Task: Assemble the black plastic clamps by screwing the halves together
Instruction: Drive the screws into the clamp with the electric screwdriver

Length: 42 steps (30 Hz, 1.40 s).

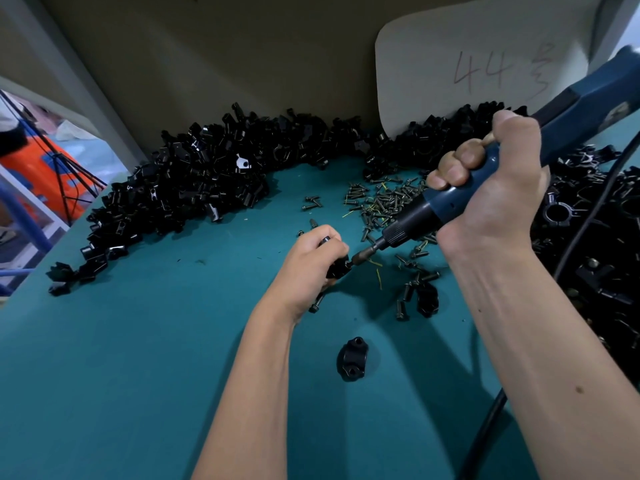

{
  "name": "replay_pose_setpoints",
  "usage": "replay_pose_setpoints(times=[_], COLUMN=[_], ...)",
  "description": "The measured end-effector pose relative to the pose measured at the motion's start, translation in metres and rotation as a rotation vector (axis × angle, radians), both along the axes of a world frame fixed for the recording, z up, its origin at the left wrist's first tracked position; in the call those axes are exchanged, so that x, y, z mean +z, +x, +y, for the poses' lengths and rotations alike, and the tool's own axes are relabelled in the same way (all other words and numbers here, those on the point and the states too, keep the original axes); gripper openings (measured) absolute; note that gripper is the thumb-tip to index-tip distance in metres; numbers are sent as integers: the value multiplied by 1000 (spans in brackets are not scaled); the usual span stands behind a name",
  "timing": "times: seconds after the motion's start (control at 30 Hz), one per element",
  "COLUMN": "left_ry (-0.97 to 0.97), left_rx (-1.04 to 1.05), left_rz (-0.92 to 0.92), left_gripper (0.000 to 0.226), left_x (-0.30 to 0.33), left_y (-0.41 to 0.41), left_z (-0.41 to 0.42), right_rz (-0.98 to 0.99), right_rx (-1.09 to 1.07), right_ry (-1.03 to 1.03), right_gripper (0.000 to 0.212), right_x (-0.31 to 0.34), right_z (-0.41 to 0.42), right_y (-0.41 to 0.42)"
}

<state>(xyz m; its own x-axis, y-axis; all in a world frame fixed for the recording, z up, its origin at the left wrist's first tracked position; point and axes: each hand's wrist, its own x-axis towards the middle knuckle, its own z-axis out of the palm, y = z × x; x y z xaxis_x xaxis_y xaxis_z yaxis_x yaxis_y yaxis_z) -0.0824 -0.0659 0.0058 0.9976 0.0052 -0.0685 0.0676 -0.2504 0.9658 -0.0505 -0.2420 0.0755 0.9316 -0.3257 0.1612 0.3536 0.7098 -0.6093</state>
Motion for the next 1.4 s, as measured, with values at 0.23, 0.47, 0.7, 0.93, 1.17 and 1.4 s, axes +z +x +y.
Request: replay_pose_setpoints(times=[0.23,0.47,0.7,0.93,1.17,1.4], left_ry=[-43,-68,-56,-55,-16,-308], left_rx=[-15,-13,-2,-5,-92,-231], left_rz=[-9,-25,-12,13,17,117], left_gripper=[14,26,26,26,20,22], left_x=[-2,-3,1,2,7,15], left_y=[0,-1,-2,-3,0,-5], left_z=[1,0,-1,1,-4,5], right_rz=[-27,-26,-12,-24,39,-65], right_rx=[-6,-49,-74,-44,128,136], right_ry=[-15,-29,-27,-26,34,-10], right_gripper=[23,24,22,24,36,36], right_x=[0,1,1,-1,-3,19], right_z=[0,2,3,1,-20,-24], right_y=[-1,-1,-2,-2,3,1])
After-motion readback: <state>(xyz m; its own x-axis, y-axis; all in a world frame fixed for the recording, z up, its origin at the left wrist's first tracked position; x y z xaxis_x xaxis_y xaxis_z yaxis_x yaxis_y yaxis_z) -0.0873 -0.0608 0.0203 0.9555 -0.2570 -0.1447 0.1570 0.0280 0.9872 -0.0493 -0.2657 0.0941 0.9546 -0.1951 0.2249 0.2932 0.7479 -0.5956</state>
